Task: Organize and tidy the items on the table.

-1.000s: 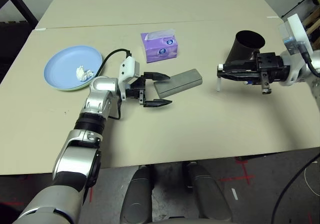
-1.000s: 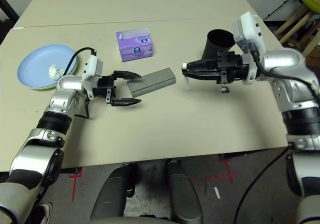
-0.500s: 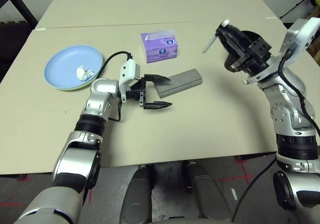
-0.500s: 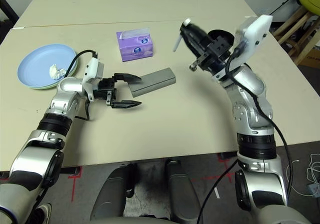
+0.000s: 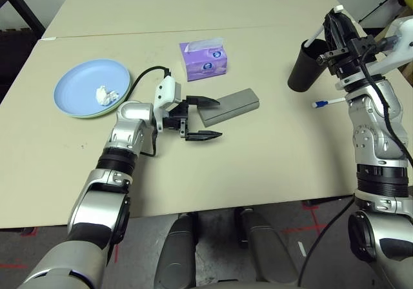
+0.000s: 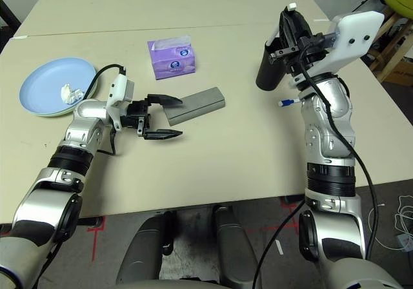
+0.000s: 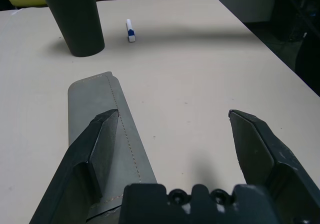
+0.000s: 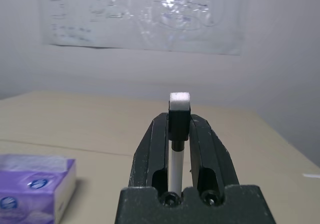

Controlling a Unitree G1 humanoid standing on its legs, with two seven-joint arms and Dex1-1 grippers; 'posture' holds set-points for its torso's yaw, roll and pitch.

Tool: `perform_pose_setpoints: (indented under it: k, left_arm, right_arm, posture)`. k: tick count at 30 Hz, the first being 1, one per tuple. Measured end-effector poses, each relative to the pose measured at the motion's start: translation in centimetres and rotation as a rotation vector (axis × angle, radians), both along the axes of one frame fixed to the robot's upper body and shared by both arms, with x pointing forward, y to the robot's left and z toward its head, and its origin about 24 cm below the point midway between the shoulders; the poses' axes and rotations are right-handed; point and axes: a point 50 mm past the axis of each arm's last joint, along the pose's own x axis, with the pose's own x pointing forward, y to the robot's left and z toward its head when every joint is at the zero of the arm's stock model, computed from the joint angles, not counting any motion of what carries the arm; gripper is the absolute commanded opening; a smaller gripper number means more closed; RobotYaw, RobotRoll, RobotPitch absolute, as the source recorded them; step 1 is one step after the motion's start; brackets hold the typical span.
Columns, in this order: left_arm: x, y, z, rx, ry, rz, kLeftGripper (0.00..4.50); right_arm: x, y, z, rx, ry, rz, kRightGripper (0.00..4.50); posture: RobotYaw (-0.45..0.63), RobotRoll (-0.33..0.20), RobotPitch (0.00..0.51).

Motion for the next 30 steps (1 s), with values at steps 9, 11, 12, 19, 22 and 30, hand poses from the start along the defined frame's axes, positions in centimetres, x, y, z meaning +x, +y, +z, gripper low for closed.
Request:
perform_pose_setpoints:
  k: [9,11,12,19,22,30]
  left_arm:
    - [-0.1,0.1,-0.2,0.003,0.004,0.003,4.50]
    - [-0.1,0.1,-0.2,0.003,0.004,0.003,4.50]
    - [-0.1,0.1,-0.2,0.003,0.005,0.003,4.50]
    - [-0.3,0.1,-0.3,0.002,0.007,0.003,4.50]
    - [-0.3,0.1,-0.2,0.001,0.001,0.001,4.50]
    - [-0.2,-0.3,-0.3,-0.012,0.001,0.005,4.50]
  right_arm:
    - [0.2,-1.0,-0.2,0.019,0.037,-0.106,0.43]
    - [0.3,-1.1,-0.3,0.026,0.054,-0.131,0.43]
    - [0.3,-1.2,-0.4,0.027,0.062,-0.138,0.43]
    - [0.7,-1.3,-1.3,0.014,0.139,-0.138,1.54]
    - [0.9,-1.3,-1.5,-0.004,0.167,-0.112,2.66]
    - [1.6,-2.5,0.2,-0.085,0.167,-0.065,4.49]
  posture:
    - [0.01,0.000,0.208]
    - [0.01,0.000,0.203]
    - [0.02,0.000,0.201]
    - [0.02,0.000,0.198]
    - [0.02,0.000,0.188]
    - [0.01,0.000,0.184]
